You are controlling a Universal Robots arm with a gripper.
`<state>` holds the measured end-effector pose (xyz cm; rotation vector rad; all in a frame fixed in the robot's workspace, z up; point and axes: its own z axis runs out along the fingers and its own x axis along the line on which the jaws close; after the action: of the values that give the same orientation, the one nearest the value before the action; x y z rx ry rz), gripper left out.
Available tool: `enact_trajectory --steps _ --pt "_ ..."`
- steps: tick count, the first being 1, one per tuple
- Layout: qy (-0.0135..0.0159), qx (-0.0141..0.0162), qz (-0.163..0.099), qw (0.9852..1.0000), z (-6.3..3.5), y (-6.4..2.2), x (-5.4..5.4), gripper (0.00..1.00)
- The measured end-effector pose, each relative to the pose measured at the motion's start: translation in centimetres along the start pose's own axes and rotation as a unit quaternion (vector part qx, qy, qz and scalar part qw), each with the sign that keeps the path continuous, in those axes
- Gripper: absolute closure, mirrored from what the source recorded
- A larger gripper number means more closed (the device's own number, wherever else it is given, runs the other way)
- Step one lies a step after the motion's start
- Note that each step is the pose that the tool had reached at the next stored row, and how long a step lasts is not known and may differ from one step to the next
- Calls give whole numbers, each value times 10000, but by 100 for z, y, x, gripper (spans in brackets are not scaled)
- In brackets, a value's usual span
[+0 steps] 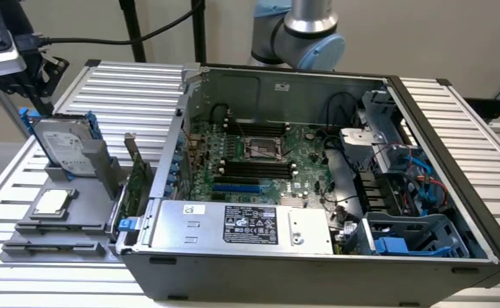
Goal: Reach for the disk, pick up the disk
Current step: 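Reach for the disk, then pick up the disk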
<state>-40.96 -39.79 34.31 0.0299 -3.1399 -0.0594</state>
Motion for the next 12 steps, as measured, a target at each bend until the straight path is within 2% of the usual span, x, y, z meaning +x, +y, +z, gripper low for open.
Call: enact_trajectory --steps 5,12 --pt "-1 7 0 10000 -14 48 112 89" --pt "-2 7 0 10000 -14 49 117 89"
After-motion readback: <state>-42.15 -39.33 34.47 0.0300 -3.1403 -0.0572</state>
